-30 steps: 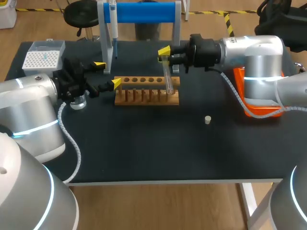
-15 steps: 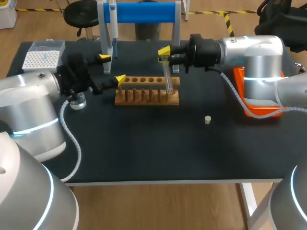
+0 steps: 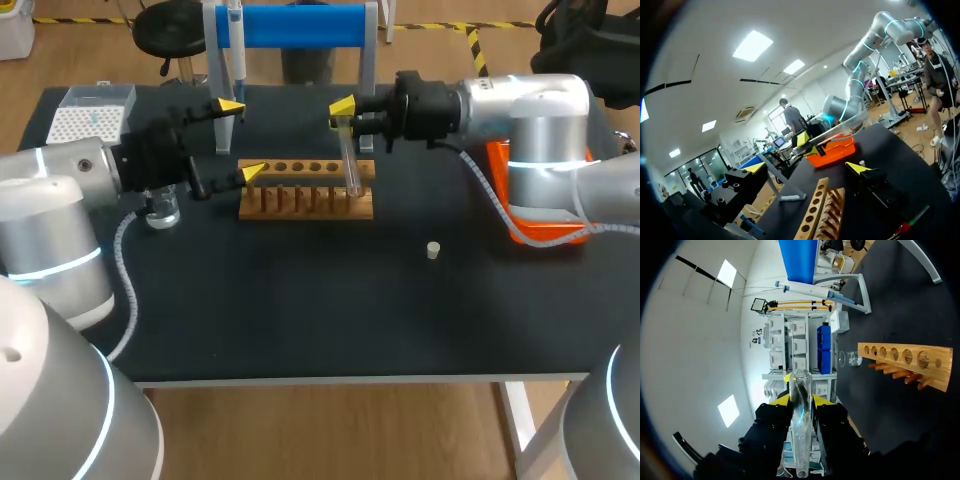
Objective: Invert the test tube, pick up the pipette, mount the tip to pipette, aspirate from beaker and dispense into the tube, eject the tip, return the pipette, and cap with the stopper.
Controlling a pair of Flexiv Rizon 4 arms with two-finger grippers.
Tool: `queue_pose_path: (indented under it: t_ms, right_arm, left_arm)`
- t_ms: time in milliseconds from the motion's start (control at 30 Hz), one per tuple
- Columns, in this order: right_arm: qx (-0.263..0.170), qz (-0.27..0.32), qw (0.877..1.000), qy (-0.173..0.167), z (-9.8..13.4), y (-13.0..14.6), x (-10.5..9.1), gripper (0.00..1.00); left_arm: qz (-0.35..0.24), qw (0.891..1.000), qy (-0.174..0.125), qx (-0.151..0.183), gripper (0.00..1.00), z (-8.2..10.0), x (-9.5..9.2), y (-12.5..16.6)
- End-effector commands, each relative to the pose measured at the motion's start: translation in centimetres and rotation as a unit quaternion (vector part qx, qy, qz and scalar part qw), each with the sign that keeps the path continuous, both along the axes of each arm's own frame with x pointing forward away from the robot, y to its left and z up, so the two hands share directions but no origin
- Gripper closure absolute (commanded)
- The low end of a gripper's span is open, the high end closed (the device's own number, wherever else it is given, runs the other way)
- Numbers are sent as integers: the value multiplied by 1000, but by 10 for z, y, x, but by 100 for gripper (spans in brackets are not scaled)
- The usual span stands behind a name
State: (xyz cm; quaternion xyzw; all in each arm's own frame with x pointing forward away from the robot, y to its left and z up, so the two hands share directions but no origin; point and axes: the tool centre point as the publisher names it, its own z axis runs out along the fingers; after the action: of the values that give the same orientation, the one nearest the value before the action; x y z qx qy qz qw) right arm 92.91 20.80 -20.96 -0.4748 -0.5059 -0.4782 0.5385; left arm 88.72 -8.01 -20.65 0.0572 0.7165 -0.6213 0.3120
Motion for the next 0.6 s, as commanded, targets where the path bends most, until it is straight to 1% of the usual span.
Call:
queue_pose_path:
  t_ms: [33, 67, 100, 167, 200, 233, 267, 300, 367, 400, 467, 500, 600]
  right_arm:
    - [-1, 1, 1000, 0, 1, -1, 0, 100]
    - [-1, 1, 1000, 0, 1, -1, 0, 100]
    - [-1, 1, 1000, 0, 1, -1, 0, 100]
    - [-1, 1, 1000, 0, 1, -1, 0, 100]
    - [-1, 1, 1000, 0, 1, -1, 0, 100]
    - [-1, 1, 1000, 0, 1, -1, 0, 100]
    - [-1, 1, 1000, 0, 1, -1, 0, 100]
    - [-1, 1, 1000, 0, 1, -1, 0, 100]
    - [-1, 1, 1000, 0, 1, -1, 0, 100]
    - [-1, 1, 1000, 0, 1, -1, 0, 100]
    - [-1, 1, 1000, 0, 1, -1, 0, 100]
    - [-1, 1, 1000, 0, 1, -1, 0, 100]
    - [-1, 1, 1000, 0, 1, -1, 0, 100]
  left_arm:
    - [9, 994, -82, 71, 0, -1, 3, -3]
    - [9, 991, -106, 82, 0, 0, 3, -5]
    - [20, 983, -148, 107, 0, 3, 3, -7]
    - [23, 970, -198, 137, 0, 6, 2, -10]
    - [29, 965, -213, 152, 0, 7, 2, -12]
    - [37, 956, -235, 168, 0, 9, 3, -14]
    - [30, 953, -256, 160, 0, 12, 3, -16]
    - [40, 947, -268, 171, 0, 14, 3, -18]
    - [24, 940, -301, 161, 0, 17, 3, -22]
    - [24, 936, -309, 165, 0, 18, 4, -24]
    - [4, 931, -330, 157, 0, 19, 5, -27]
    - [0, 928, -336, 164, 0, 19, 5, -29]
    - [-39, 917, -364, 156, 0, 20, 4, -33]
